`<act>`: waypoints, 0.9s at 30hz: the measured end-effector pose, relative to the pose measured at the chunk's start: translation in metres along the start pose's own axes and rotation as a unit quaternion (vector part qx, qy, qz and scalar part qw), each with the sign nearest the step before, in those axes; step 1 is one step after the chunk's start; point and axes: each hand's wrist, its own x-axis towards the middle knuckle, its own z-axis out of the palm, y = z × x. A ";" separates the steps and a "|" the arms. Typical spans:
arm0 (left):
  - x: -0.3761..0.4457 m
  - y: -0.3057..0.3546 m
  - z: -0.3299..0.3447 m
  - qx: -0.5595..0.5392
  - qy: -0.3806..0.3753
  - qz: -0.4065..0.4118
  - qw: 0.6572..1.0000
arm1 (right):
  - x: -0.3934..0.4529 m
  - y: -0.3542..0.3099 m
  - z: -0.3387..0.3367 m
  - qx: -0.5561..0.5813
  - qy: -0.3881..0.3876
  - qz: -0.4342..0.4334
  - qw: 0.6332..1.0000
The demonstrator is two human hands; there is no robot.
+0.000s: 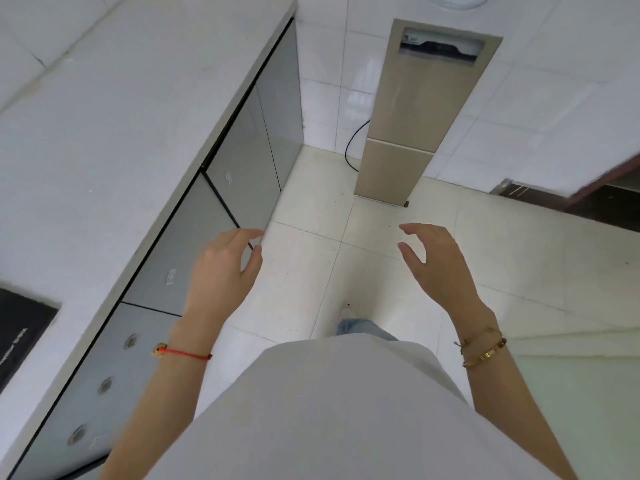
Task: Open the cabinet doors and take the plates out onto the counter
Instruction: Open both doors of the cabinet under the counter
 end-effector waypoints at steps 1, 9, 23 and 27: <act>0.017 0.007 0.004 -0.002 0.007 -0.008 1.000 | 0.025 0.006 -0.007 -0.002 -0.001 -0.010 1.000; 0.111 0.027 0.019 0.005 0.065 -0.113 0.991 | 0.199 0.017 -0.018 -0.001 -0.076 -0.122 0.990; 0.214 -0.030 0.011 0.020 0.161 -0.290 0.943 | 0.420 -0.070 0.067 0.010 -0.215 -0.288 0.933; 0.243 -0.049 -0.002 0.044 0.182 -0.308 0.933 | 0.466 -0.105 0.088 0.001 -0.230 -0.325 0.917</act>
